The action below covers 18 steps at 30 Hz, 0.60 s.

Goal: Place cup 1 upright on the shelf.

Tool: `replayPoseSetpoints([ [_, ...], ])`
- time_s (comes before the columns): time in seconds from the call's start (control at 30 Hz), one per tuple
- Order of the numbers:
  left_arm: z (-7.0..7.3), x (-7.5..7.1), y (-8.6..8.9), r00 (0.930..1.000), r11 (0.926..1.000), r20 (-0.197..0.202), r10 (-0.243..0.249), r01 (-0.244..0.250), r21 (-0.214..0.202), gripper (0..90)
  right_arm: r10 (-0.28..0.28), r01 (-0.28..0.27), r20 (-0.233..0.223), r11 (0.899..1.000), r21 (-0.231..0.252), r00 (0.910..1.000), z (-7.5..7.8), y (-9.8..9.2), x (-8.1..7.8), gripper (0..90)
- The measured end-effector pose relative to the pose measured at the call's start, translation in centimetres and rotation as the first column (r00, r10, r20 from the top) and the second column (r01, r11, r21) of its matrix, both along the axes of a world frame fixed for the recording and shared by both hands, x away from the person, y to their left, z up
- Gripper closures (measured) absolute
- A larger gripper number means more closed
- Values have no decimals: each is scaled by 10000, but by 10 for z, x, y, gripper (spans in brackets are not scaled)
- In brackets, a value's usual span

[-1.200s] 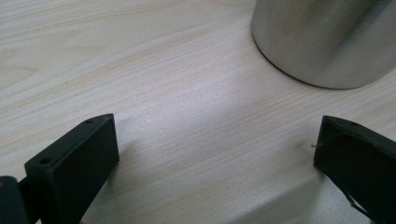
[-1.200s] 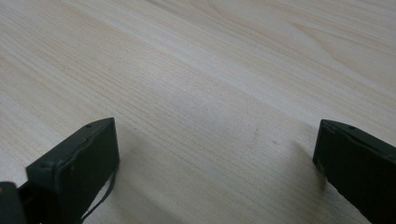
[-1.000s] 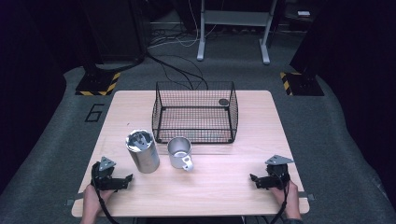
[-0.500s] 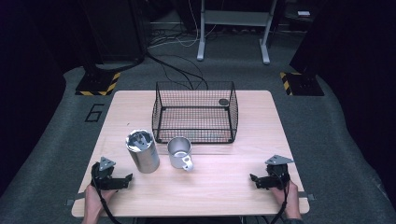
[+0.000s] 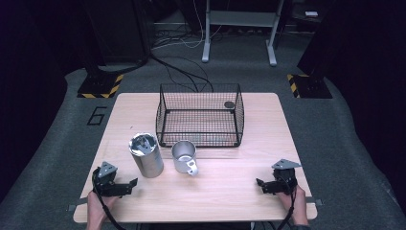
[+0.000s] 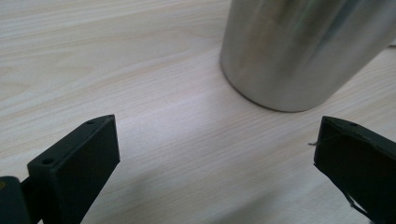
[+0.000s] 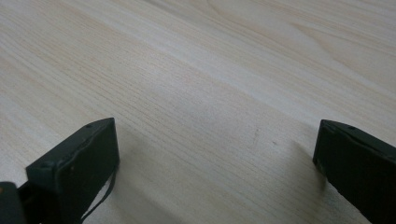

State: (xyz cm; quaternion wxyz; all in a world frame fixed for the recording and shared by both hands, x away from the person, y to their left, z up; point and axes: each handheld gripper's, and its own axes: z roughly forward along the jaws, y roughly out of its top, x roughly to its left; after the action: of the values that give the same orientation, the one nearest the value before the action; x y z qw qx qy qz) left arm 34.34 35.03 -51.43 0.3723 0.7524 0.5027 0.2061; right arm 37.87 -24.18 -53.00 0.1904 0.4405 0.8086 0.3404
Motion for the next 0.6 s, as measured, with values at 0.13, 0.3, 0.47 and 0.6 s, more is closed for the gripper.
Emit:
replayPoseSetpoints([
  [0.13,7,-2,-4,9996,9997,185,-222,224,-108,1,19,-19,-48,10000,-42,10000,0,0,0,0],
  [0.3,19,-4,-11,9972,9987,589,-469,481,-183,2,9,-10,-41,10000,-62,10000,0,0,0,0],
  [0.47,31,-6,-16,9939,9972,865,-685,710,-253,2,0,-1,-44,10000,-70,10000,0,0,0,0],
  [0.6,39,-5,-19,9918,9962,981,-825,850,-212,1,-17,17,1,10000,-27,10000,0,0,0,0],
])
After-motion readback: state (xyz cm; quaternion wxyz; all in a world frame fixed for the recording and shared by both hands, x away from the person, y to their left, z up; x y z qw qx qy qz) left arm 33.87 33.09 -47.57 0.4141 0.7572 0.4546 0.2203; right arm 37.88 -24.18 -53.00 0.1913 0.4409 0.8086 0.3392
